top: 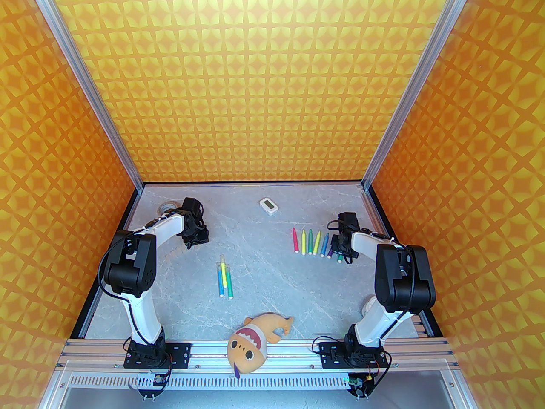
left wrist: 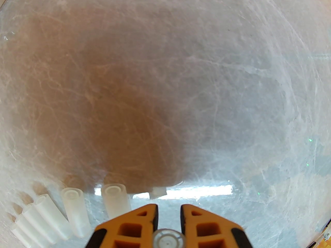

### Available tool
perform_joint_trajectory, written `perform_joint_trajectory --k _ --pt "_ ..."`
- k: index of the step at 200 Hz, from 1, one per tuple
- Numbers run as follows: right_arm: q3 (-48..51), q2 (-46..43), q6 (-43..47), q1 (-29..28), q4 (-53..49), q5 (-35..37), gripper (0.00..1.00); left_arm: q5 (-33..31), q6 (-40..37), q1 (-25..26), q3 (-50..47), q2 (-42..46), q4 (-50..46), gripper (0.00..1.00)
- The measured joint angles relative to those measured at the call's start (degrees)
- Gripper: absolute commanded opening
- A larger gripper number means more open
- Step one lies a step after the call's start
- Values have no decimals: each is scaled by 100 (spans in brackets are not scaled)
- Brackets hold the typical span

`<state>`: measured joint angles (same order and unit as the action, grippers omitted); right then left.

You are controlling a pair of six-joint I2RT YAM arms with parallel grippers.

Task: Open the pen caps

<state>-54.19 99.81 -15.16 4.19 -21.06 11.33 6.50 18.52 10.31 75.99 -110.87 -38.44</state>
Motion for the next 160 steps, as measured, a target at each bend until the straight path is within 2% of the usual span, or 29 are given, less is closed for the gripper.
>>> perform_joint_trajectory --k 49,112,160 --pt "2 -127 4 9 -168 -105 29 0 -46 9 20 -33 -68 7" --pt "2 -1027 24 -13 -409 -424 33 -26 -63 37 66 -216 -153 13" --pt "2 -1320 74 -435 -597 -581 35 -63 -63 96 136 -245 -197 18"
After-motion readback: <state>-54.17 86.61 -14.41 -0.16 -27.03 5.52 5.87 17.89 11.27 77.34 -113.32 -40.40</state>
